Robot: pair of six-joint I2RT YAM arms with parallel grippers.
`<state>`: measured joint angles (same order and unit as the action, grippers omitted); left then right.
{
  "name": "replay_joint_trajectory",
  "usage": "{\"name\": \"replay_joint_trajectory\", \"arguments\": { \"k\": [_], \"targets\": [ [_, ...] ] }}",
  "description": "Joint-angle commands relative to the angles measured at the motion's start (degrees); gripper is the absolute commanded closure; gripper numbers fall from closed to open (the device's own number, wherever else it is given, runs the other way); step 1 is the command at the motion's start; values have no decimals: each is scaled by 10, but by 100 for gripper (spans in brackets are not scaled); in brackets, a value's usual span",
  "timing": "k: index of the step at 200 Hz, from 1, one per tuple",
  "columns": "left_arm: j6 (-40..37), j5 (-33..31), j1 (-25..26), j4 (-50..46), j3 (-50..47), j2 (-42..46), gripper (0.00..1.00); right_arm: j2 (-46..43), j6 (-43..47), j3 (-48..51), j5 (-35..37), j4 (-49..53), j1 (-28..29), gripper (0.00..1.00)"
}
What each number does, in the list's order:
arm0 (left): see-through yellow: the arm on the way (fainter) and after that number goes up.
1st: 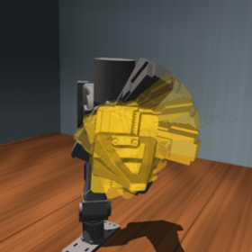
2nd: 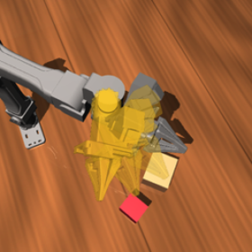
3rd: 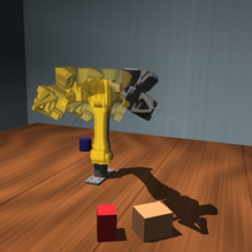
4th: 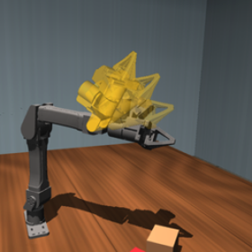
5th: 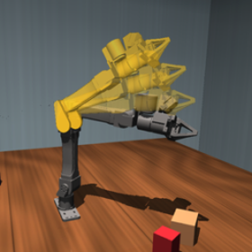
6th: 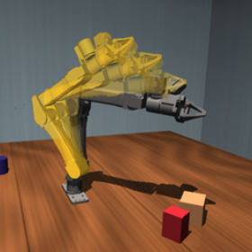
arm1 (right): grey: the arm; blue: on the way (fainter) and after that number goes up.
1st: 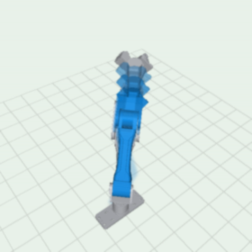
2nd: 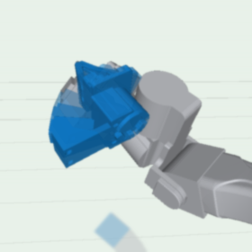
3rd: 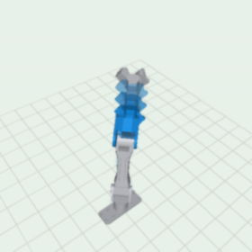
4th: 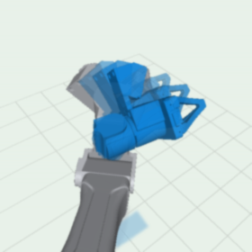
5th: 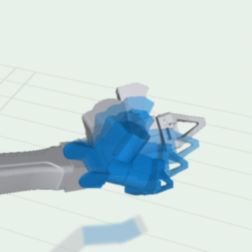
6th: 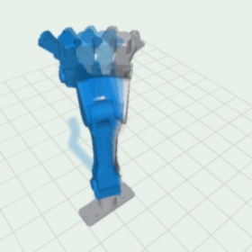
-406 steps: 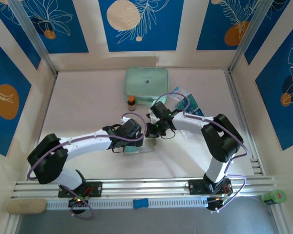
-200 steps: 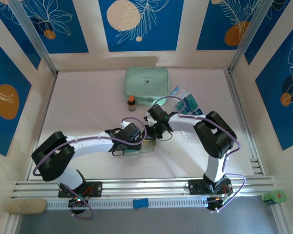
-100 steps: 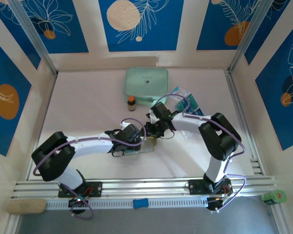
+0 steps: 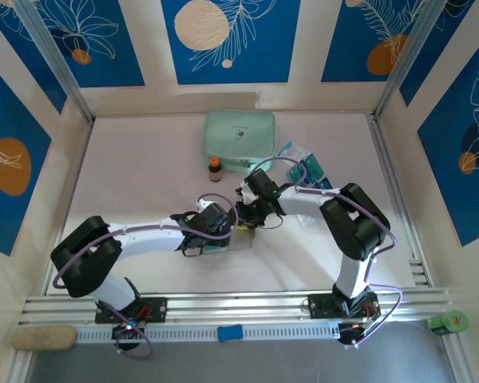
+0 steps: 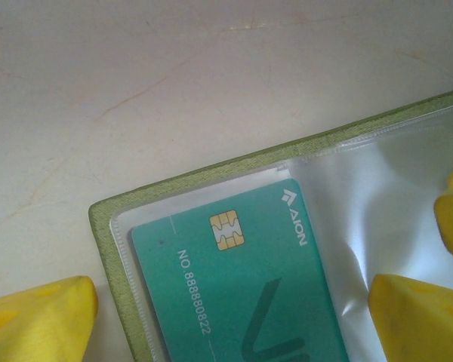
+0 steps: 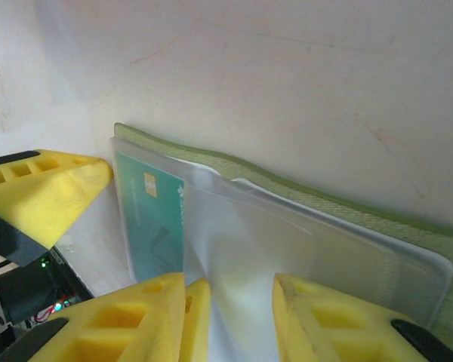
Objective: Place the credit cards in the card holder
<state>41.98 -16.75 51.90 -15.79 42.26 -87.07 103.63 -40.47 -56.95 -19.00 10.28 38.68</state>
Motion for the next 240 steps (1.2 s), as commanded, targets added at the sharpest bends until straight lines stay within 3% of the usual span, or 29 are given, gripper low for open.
{"name": "replay_joint_trajectory", "arguments": {
  "k": [1, 106, 240],
  "targets": [
    [7, -5, 6, -8, -10, 11, 8, 4, -15, 12, -31, -12, 3, 64],
    [5, -4, 6, -5, -11, 14, 10, -56, -20, 48, -20, -8, -23, 61],
    [5, -4, 6, -6, -11, 16, 10, -7, -44, 42, -46, -38, 8, 61]
  ]
}}
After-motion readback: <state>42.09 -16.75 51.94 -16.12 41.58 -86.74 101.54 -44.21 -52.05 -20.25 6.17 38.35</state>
